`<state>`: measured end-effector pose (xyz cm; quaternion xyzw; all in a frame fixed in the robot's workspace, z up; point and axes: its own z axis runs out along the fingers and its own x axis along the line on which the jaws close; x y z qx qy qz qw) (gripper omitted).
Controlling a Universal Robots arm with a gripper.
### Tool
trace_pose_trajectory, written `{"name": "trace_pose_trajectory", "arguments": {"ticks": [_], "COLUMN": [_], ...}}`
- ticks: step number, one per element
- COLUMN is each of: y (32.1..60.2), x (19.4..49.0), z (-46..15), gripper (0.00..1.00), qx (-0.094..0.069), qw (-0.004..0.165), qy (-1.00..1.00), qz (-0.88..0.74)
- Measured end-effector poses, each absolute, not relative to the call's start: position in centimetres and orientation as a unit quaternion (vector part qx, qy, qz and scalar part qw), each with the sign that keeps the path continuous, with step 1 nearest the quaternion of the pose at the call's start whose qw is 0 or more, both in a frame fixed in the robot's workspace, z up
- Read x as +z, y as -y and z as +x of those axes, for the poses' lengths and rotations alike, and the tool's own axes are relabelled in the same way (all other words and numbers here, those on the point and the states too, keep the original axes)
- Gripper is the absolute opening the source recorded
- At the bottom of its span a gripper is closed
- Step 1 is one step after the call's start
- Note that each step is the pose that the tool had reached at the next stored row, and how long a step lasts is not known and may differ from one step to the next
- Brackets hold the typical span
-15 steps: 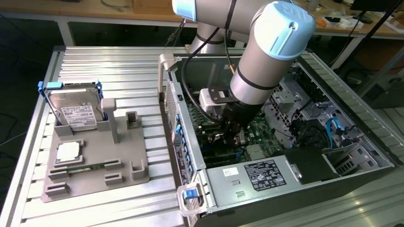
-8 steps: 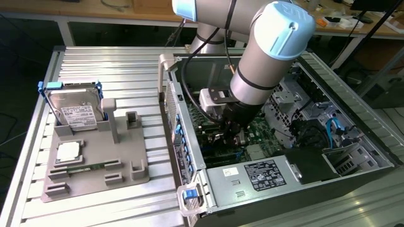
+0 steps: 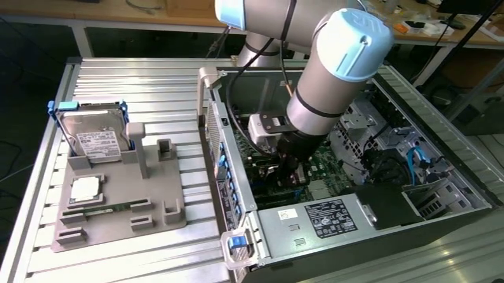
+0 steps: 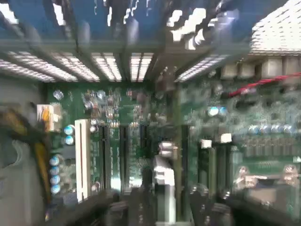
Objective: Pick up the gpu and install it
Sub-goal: 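Insert the gpu into the slot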
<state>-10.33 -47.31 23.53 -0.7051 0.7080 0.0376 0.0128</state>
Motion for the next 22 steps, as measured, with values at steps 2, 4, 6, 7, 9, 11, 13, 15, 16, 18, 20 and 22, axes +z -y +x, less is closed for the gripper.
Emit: {"name": "trace_pose_trajectory", "arguments": {"ticks": [2, 4, 6, 7, 9, 11, 13, 15, 16, 18, 20, 22], "y": [47.3, 47.2, 47.1, 47.1, 47.1, 47.1, 47.1, 47.1, 47.1, 47.1, 47.1, 47.1], "x": [24.3, 25.8, 26.7, 26.9, 27.6, 27.6, 27.6, 27.6, 27.6, 27.6, 27.6, 27.6], "z": [-10.3, -10.3, -10.3, -10.3, -10.3, -10.3, -10.3, -10.3, -10.3, -10.3, -10.3, -10.3], "gripper": [0.46, 0.46, 0.46, 0.46, 0.38, 0.13, 0.11, 0.11, 0.11, 0.11, 0.11, 0.11], "qx": [0.037, 0.036, 0.036, 0.036, 0.035, 0.035, 0.035, 0.035, 0.035, 0.035, 0.035, 0.035], "qw": [0.013, 0.013, 0.014, 0.014, 0.015, 0.014, 0.014, 0.014, 0.014, 0.014, 0.014, 0.014], "qy": [-0.708, -0.708, -0.708, -0.708, -0.708, -0.708, -0.708, -0.708, -0.708, -0.708, -0.708, -0.708], "qz": [-0.705, -0.705, -0.705, -0.705, -0.705, -0.705, -0.705, -0.705, -0.705, -0.705, -0.705, -0.705]}}
